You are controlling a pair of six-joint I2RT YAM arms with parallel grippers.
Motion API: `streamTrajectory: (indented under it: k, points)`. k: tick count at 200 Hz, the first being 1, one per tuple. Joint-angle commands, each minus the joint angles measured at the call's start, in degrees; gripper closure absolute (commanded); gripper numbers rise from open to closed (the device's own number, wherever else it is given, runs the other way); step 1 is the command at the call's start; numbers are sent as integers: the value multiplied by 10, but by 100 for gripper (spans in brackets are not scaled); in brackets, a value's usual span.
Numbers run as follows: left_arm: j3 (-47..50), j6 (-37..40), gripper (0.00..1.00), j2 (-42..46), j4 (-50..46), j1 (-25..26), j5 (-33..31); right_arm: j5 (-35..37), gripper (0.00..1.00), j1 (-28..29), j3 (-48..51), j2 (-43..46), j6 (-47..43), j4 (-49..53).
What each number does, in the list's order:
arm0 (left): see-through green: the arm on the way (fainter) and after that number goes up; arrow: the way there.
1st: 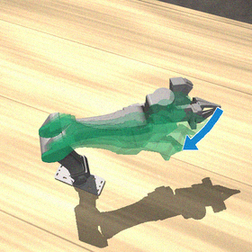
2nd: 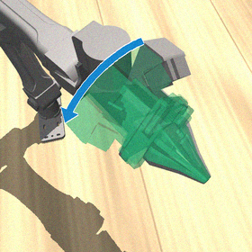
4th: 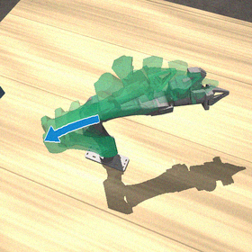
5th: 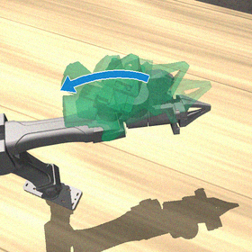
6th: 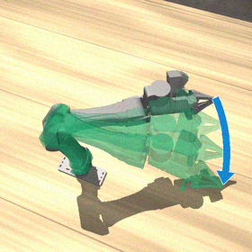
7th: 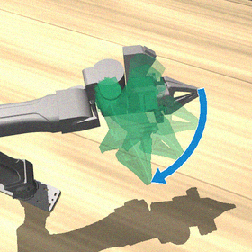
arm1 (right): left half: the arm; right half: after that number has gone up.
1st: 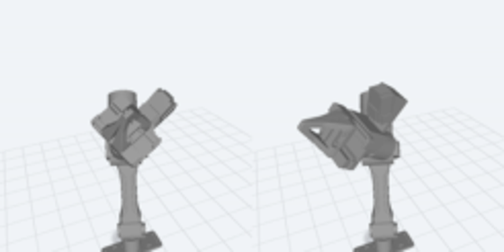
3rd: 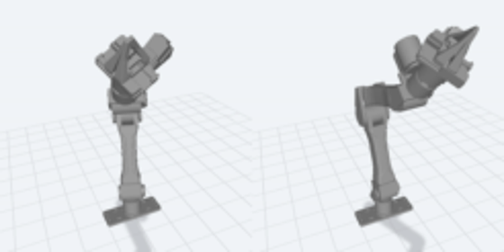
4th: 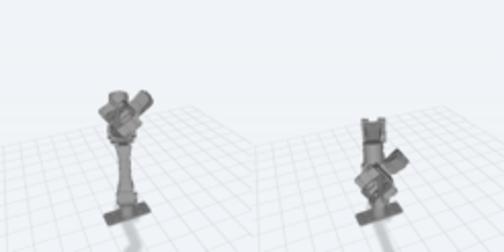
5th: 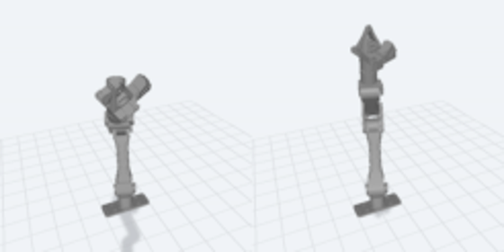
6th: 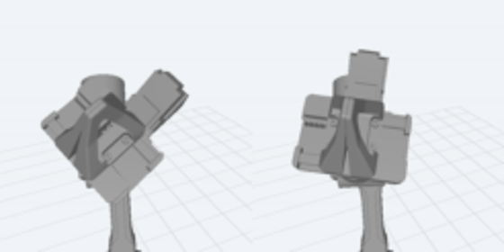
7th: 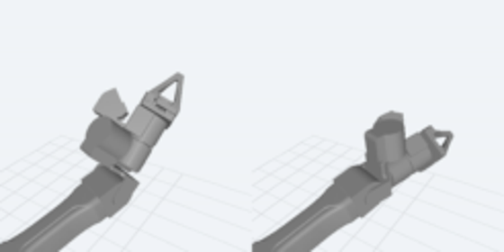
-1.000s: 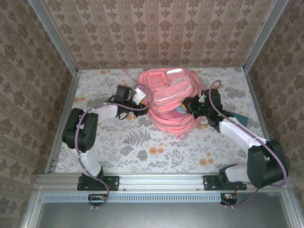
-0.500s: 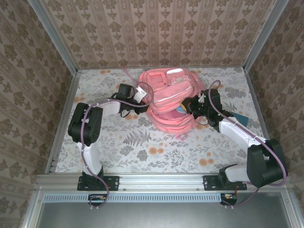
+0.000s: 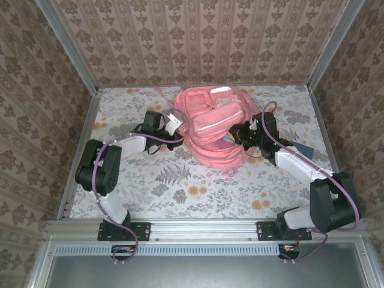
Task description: Pack the student bag
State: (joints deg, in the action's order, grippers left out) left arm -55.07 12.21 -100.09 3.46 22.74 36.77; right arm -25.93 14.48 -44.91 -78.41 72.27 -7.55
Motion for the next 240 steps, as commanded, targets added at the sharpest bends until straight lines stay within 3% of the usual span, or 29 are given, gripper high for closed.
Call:
streamTrajectory:
  k: [1, 24, 35, 69, 98, 166, 194, 226, 240]
  points:
    - [27, -15, 100, 34, 11, 22, 25, 14, 96, 7, -17, -23, 9, -44]
    - [55, -33, 100, 50, 32, 30, 6, 14, 96, 12, -18, -34, 15, -54]
    - [68, -53, 100, 55, 53, 31, -52, 15, 96, 13, -19, -35, 15, -54]
    - [45, -65, 71, 44, 56, 7, -77, 21, 96, 10, -21, -21, 9, -38]
    - [9, -53, 65, 11, 44, -6, -61, 23, 96, 2, -23, 12, 4, -26]
    - [-33, -7, 64, -40, 54, -5, -4, 4, 97, -8, -39, 43, 0, -5]
    - [-49, 7, 68, -60, 42, -2, 39, 1, 97, -9, -44, 42, 3, -8]
    - [-56, 11, 70, -81, 47, -2, 30, -4, 97, -11, -53, 43, 3, -8]
    - [-70, 9, 77, -93, 45, -1, 34, -6, 97, -10, -58, 44, 2, -5]
